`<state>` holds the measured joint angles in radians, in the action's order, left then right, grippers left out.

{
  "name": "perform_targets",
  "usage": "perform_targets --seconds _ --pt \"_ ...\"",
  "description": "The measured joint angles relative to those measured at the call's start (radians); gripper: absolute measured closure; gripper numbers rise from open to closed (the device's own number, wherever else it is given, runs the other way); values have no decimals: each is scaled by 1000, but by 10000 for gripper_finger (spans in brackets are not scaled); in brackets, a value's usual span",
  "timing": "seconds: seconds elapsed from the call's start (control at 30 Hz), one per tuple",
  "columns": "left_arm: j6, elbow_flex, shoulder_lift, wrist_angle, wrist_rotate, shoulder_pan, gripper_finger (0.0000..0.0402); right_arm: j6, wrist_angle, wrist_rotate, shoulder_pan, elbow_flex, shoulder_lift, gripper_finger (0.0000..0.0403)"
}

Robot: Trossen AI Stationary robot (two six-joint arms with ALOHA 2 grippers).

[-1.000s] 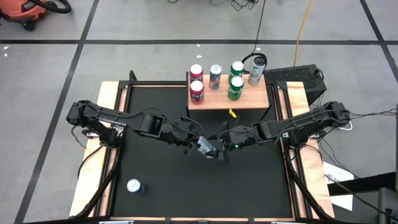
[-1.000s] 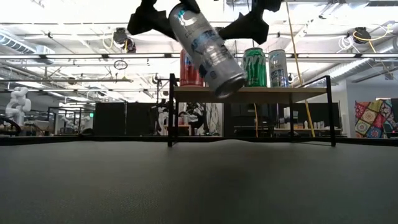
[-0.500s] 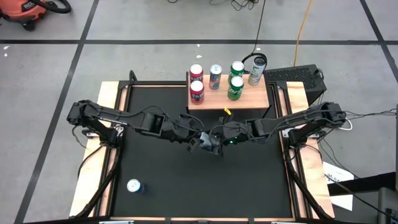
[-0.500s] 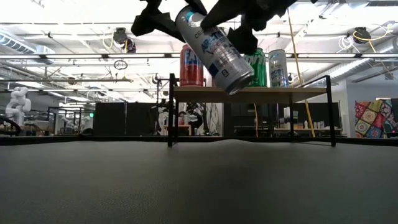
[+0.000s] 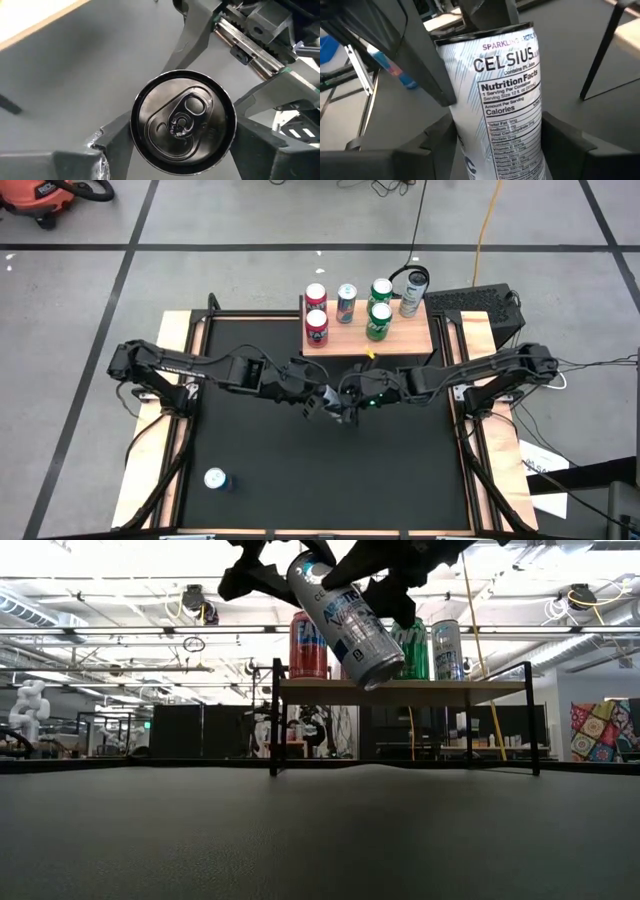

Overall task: Place canned beverage on shelf
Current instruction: Put the white blue soda can on the shelf aligned with the other white blue soda can

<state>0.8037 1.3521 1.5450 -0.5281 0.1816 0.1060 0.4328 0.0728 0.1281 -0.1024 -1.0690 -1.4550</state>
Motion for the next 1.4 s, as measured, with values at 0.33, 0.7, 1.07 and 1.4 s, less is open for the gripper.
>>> perform_targets --seconds 0.33,0.7,1.07,1.4 --pt "-115 2 -152 24 -52 -34 85 -8 -53 13 37 1 141 169" --pt "-388 1 -151 240 -41 7 81 -75 -264 -79 58 0 289 168" --pt "-428 0 -34 417 -75 -22 82 -83 -291 -106 50 -2 288 167" --pt "-505 0 -32 453 -72 -22 166 -88 -305 -122 49 -2 291 166"
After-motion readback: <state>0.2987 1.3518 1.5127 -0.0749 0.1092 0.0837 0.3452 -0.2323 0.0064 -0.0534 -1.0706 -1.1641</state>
